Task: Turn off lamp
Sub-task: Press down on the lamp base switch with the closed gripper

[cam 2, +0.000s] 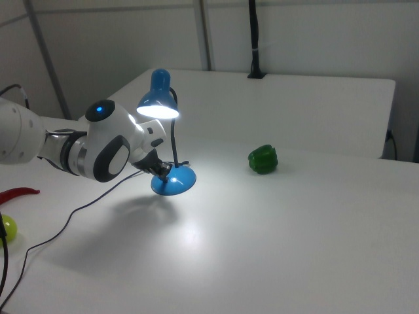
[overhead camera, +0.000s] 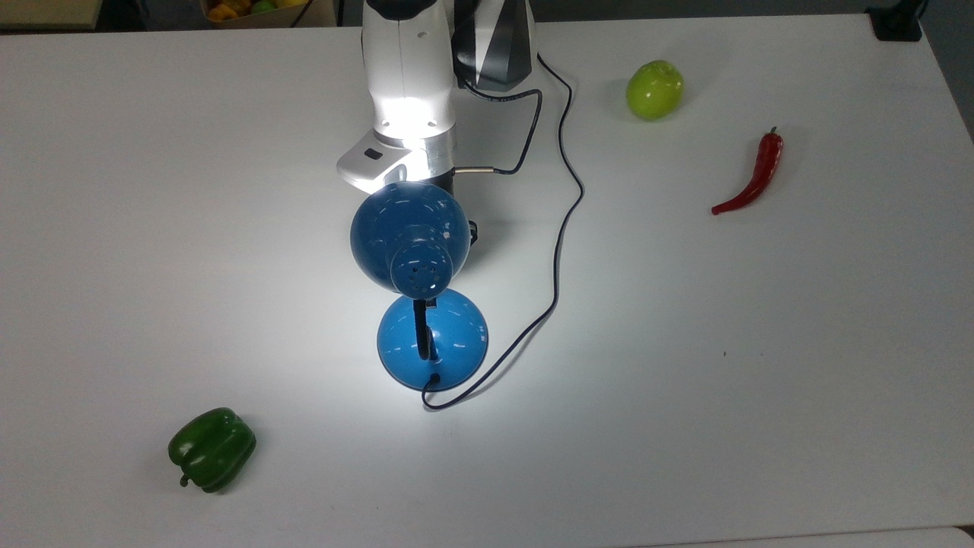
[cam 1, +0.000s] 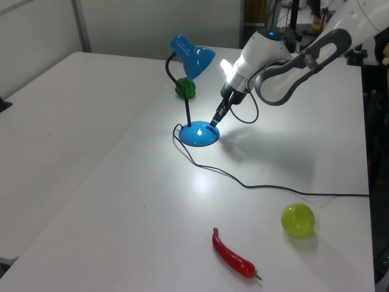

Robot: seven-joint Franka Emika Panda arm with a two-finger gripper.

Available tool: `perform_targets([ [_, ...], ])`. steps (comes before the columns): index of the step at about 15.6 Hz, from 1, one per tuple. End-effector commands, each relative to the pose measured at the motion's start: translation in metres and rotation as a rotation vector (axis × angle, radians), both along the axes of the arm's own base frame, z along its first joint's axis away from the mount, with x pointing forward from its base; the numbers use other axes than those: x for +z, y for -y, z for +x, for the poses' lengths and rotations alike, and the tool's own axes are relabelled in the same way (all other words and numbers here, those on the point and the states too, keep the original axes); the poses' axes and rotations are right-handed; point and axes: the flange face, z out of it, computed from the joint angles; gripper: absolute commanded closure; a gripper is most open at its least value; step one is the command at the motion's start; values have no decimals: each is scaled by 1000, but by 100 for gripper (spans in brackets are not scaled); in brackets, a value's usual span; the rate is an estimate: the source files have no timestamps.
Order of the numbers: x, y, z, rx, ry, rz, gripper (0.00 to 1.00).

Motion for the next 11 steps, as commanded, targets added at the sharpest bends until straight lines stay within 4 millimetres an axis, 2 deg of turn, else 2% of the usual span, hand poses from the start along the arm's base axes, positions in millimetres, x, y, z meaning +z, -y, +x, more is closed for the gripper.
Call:
perform_targets([
  [1, -6, 0, 5, -15, 28, 10, 100],
  [4, -6, -1, 7, -14, 30, 9, 100],
  [7, -16, -2, 6, -12, 15, 6, 100],
  [11, -20, -3, 4, -8, 6, 4, 100],
])
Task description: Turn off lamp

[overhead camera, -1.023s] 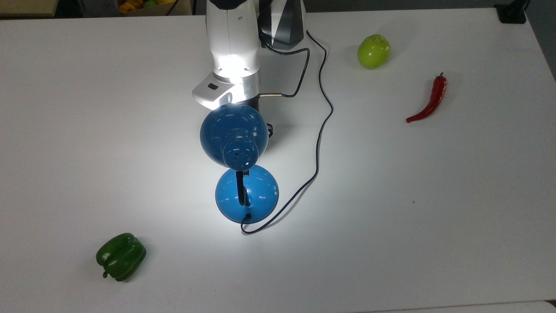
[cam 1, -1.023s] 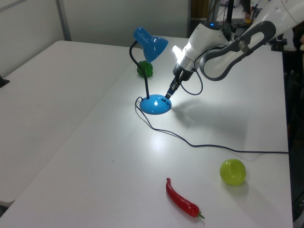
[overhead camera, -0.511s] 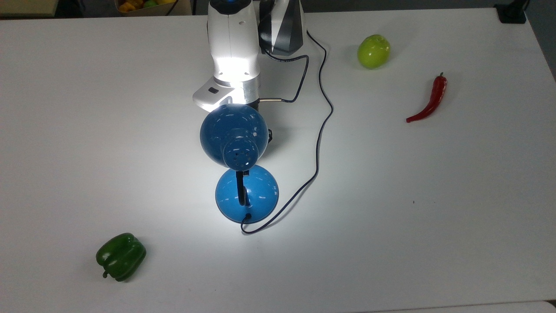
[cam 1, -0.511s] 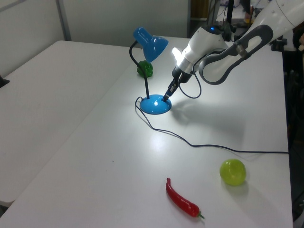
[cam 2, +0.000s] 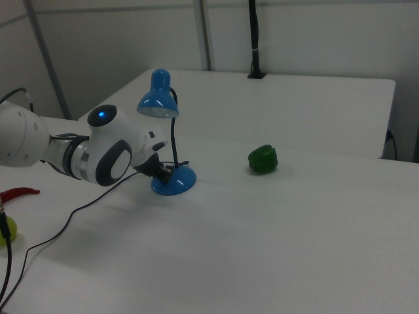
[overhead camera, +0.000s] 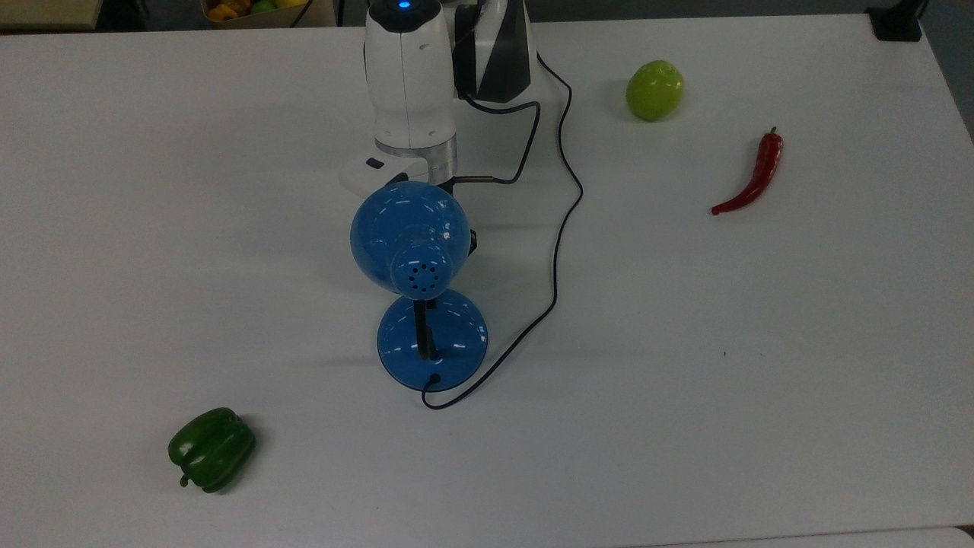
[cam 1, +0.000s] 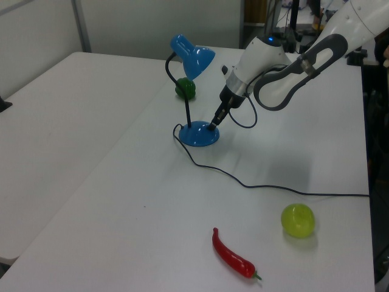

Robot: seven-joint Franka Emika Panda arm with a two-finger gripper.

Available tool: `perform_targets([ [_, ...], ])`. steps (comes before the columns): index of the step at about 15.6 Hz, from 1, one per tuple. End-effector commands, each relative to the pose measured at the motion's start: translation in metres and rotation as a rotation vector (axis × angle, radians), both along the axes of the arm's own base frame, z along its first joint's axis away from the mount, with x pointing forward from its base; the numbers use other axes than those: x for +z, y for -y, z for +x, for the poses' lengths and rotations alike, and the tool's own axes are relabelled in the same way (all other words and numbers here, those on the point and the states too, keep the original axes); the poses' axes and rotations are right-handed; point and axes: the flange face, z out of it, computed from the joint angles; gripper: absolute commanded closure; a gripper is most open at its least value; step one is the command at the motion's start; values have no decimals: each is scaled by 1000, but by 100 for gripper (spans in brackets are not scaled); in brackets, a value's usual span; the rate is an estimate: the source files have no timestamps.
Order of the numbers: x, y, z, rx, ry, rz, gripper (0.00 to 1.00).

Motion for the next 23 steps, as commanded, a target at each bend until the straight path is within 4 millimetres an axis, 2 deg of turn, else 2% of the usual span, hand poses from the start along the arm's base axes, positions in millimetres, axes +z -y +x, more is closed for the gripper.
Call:
perform_targets([
  [1, -8, -3, 1, -7, -1, 7, 100],
  [9, 3, -2, -6, -10, -52, 13, 100],
  [14, 32, -1, -17, 3, -174, 16, 100],
  [18, 54, -7, -33, 28, -307, 13, 100],
  [20, 73, -4, -41, 32, -344, 13, 99],
  [22, 91, 1, -46, 33, -378, 15, 81],
  [23, 100, 4, -50, 35, -393, 11, 69],
])
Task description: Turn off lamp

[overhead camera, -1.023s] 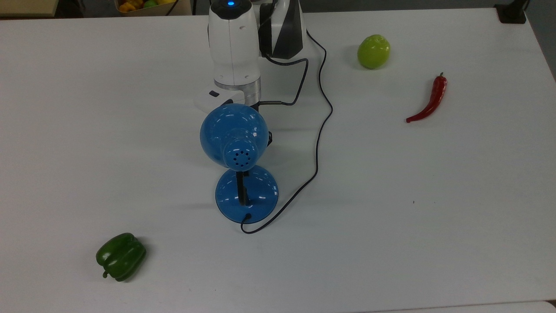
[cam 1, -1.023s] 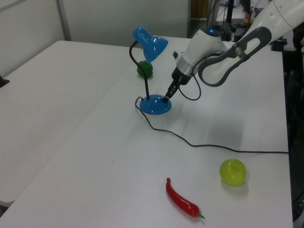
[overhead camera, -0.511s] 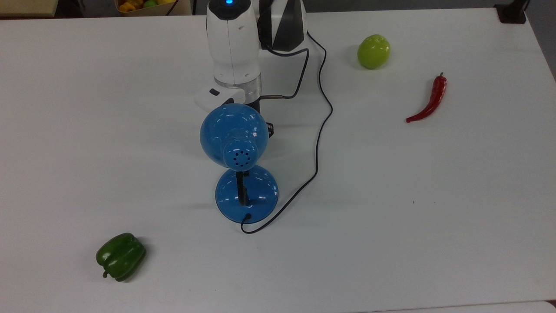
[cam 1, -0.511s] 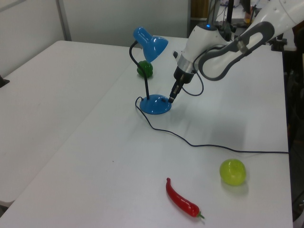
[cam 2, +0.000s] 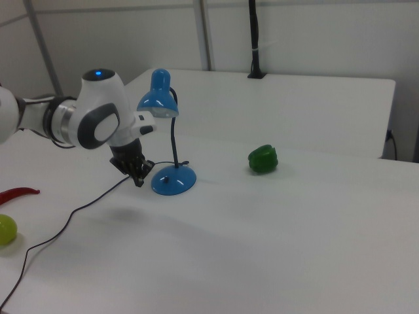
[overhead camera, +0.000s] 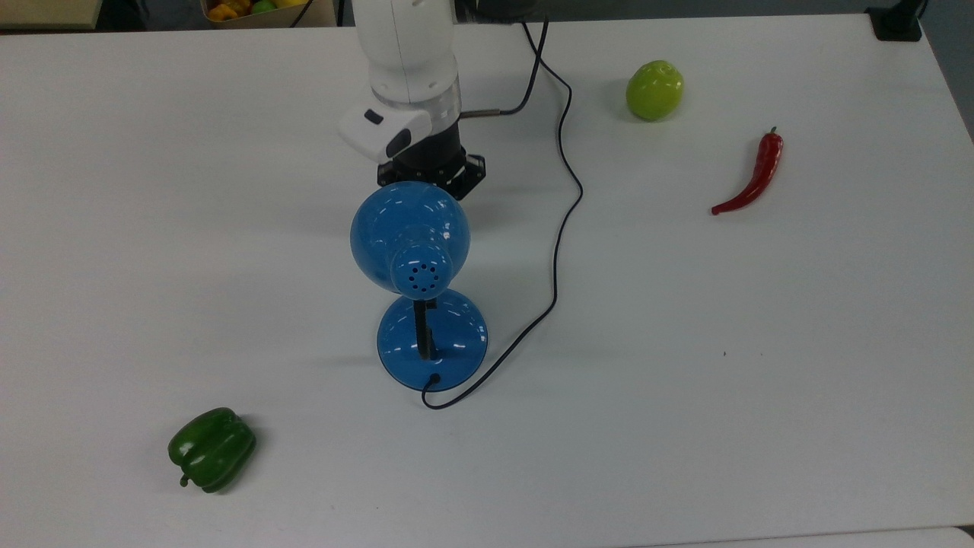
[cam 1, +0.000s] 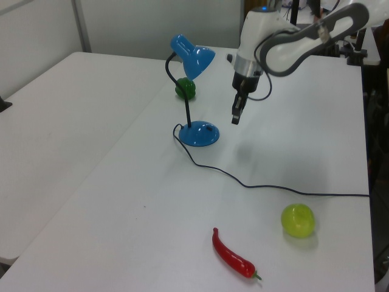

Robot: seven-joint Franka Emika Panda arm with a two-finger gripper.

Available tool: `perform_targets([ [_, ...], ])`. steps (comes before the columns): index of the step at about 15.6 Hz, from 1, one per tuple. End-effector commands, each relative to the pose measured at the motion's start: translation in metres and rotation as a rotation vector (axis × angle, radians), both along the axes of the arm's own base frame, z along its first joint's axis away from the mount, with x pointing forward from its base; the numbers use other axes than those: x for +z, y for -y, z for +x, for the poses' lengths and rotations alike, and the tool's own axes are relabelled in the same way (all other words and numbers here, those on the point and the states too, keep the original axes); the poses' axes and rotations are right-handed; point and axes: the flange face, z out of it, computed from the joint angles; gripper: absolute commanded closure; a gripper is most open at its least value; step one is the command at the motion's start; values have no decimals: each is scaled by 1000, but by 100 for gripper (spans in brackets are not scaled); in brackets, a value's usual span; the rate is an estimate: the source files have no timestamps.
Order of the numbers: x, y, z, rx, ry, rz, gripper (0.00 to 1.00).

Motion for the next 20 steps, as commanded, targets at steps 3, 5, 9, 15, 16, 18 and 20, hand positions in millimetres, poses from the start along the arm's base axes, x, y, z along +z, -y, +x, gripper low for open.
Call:
perform_targets([
  [3, 66, 19, -24, -7, -78, 7, 30],
  [5, 90, 26, -31, -15, -108, 10, 0],
  [9, 138, 37, -47, -32, -150, 19, 0],
  [15, 193, 44, -49, -101, -153, 30, 0],
  [16, 195, 44, -48, -138, -149, 34, 0],
  [18, 210, 46, -46, -193, -126, 39, 0],
  [20, 218, 47, -48, -201, -111, 43, 0],
])
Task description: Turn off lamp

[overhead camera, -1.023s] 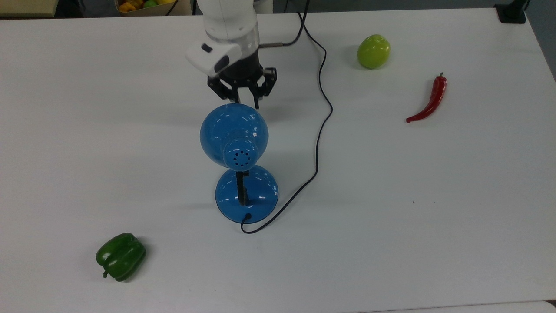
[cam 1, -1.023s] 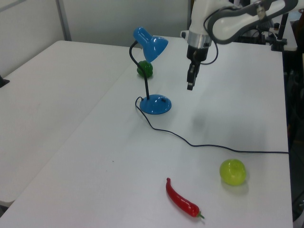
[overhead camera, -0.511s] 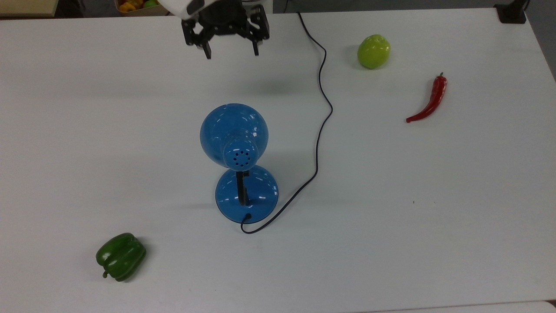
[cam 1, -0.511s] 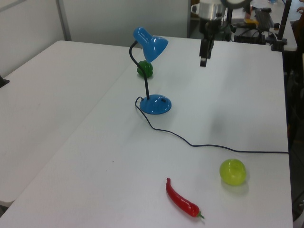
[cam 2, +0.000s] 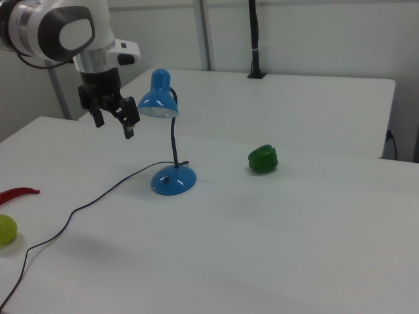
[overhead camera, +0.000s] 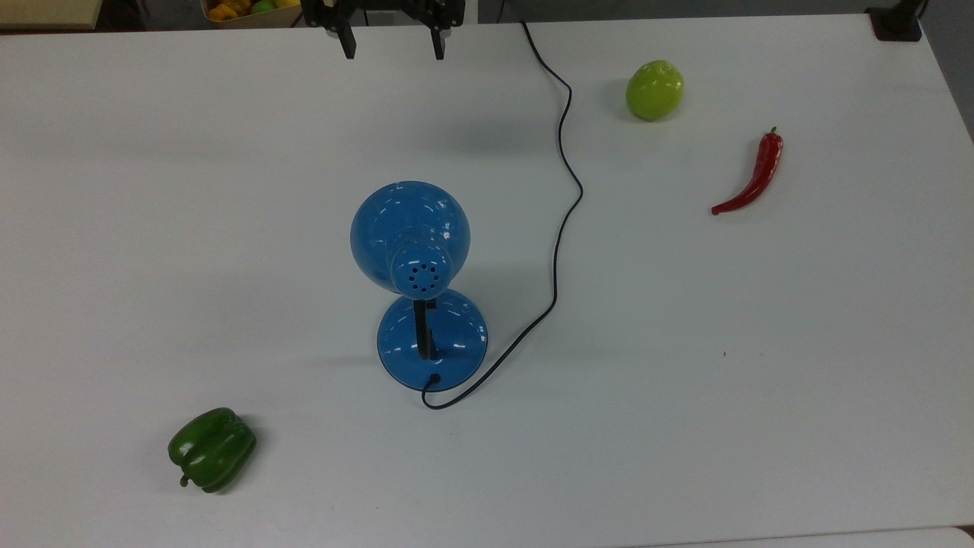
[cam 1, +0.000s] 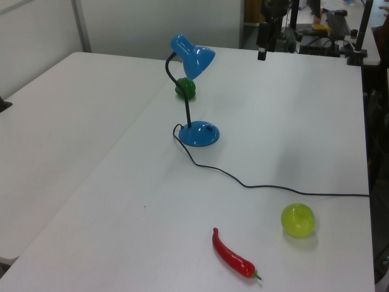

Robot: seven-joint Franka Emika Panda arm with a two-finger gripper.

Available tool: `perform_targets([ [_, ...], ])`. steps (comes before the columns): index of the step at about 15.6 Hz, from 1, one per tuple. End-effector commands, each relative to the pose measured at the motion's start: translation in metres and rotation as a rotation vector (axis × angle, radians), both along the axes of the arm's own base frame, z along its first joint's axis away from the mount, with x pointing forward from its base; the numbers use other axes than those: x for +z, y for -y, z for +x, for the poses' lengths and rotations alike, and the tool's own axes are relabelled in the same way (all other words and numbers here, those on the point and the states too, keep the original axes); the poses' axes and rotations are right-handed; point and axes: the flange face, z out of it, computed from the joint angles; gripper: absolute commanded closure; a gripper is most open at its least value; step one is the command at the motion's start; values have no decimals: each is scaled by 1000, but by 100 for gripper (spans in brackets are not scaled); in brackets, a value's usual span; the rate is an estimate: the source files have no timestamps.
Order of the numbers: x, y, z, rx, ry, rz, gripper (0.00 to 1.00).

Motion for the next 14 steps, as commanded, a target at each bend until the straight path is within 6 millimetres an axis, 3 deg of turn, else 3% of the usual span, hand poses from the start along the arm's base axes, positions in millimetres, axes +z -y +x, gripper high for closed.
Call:
perform_targets([
  [1, 18, 9, -2, -51, 10, 4, 0],
  [8, 16, 6, 0, 128, 36, -36, 0],
  [14, 12, 3, 5, 139, 59, -46, 0],
])
